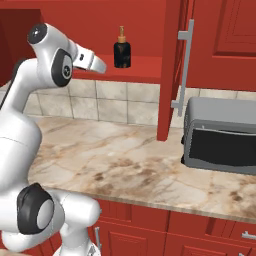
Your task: Locate and retrieve the sponge and soap dispenser from the cabinet. Place them next to the sink.
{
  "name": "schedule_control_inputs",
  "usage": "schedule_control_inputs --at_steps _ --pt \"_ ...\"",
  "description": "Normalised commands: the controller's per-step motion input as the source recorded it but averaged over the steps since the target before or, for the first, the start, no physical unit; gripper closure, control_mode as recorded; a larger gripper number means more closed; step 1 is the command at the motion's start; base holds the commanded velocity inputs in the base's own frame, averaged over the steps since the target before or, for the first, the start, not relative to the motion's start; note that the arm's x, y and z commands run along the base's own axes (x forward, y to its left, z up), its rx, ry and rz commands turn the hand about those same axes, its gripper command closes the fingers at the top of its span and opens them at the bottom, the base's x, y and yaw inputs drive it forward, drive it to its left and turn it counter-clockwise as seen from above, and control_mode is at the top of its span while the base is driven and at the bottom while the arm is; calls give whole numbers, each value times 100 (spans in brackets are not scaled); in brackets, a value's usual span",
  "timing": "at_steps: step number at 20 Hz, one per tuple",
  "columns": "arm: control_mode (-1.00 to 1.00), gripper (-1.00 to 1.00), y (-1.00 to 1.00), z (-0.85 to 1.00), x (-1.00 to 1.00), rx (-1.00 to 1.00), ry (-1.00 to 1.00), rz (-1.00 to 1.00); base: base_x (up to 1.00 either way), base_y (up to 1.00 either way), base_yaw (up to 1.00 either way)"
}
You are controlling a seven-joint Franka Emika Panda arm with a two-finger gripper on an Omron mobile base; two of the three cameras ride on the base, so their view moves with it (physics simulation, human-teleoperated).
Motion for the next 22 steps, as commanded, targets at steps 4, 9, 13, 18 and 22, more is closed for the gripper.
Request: schedule_control_inputs --at_steps 4,9,13,18,22 --pt "-100 -100 -19 2 35 0 0 3 0 0 0" --pt "-100 -100 -21 0 39 0 -5 8 0 0 0" --pt "-100 -100 -23 -6 48 0 -8 8 0 0 0" --pt "-100 -100 -18 -9 47 -5 -5 7 0 0 0" --pt "-100 -100 -5 13 52 -11 9 0 0 0 0"
